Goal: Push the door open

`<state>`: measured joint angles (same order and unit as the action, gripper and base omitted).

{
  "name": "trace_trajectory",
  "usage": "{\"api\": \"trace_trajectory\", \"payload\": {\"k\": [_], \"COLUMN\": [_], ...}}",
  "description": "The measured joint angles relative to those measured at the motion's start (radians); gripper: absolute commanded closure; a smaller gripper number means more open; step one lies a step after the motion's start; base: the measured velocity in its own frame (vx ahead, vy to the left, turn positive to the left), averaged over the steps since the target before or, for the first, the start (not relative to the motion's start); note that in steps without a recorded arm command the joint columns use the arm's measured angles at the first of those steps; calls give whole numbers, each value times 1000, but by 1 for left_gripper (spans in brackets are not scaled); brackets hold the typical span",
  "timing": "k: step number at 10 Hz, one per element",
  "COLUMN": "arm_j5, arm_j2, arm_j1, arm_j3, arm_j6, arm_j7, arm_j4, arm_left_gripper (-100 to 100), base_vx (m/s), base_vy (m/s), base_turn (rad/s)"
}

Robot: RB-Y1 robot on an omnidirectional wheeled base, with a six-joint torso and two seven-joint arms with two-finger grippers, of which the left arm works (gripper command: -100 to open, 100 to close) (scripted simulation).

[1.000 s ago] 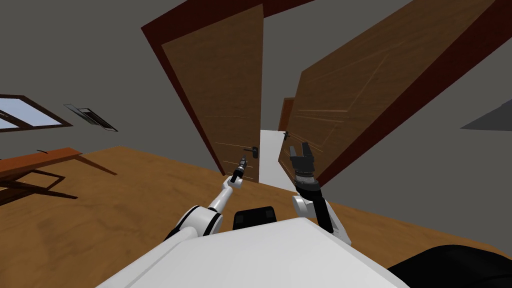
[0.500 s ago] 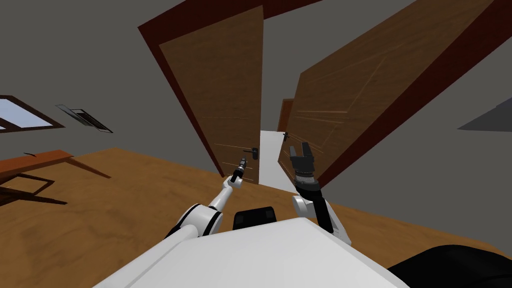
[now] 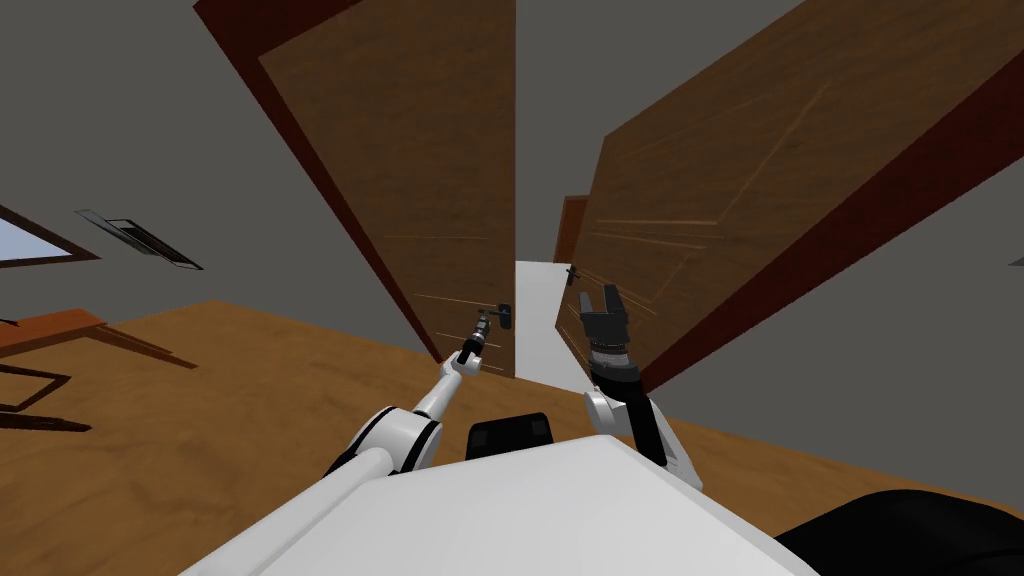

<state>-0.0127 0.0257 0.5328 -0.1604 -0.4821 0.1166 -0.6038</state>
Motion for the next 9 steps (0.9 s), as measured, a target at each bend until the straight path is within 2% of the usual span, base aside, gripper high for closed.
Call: {"api": "trace_trajectory", "payload": {"k": [2, 3, 9], "arm_j5": [1, 2, 2], "arm_j2": [-19, -20, -18], "arm_j1": [2, 2, 8], "arm_j3": [5, 5, 7], "arm_j6": [1, 2, 1], "arm_j7": [-3, -3, -2], "arm_j4": [0, -1, -3], "arm_left_gripper": [-100, 100, 100], "base_vx": [154, -14, 7], "base_vy": [-37, 3, -8], "base_turn": [-15, 6, -2]}}
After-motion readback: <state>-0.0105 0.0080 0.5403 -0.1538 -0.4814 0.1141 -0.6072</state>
